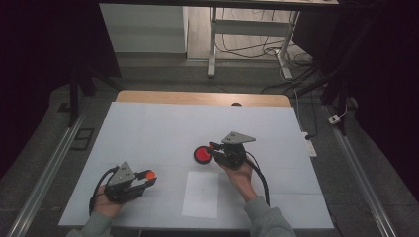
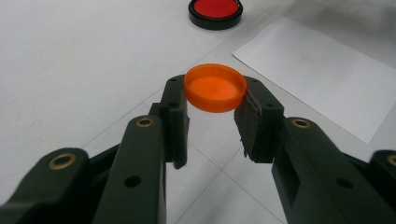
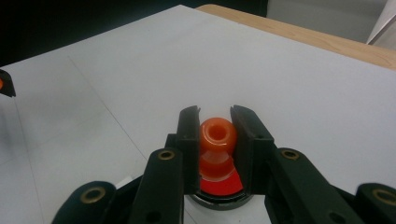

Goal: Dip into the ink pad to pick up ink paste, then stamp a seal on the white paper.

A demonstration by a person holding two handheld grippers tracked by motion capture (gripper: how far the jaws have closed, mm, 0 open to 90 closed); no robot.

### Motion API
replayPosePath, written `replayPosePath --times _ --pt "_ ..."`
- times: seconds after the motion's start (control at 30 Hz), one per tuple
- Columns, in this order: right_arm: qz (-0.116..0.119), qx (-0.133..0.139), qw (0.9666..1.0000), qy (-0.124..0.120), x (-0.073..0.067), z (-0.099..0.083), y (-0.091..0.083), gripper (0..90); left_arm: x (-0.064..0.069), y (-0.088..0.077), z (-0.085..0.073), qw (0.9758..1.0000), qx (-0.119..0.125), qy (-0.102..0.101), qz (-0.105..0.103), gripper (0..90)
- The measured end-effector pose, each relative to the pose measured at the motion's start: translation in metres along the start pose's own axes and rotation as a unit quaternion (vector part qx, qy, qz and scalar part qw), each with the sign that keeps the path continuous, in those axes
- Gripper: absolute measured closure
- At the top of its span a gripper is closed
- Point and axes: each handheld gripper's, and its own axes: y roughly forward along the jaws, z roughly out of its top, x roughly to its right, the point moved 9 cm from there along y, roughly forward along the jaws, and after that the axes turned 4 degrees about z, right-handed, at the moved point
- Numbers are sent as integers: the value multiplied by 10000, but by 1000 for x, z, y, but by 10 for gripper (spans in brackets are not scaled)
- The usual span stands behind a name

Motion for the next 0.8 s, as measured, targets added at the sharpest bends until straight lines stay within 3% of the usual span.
replayPosePath --times 0.8 --pt "263 174 9993 -205 -19 5 -30 723 2 1 1 10000 -1 12 -8 650"
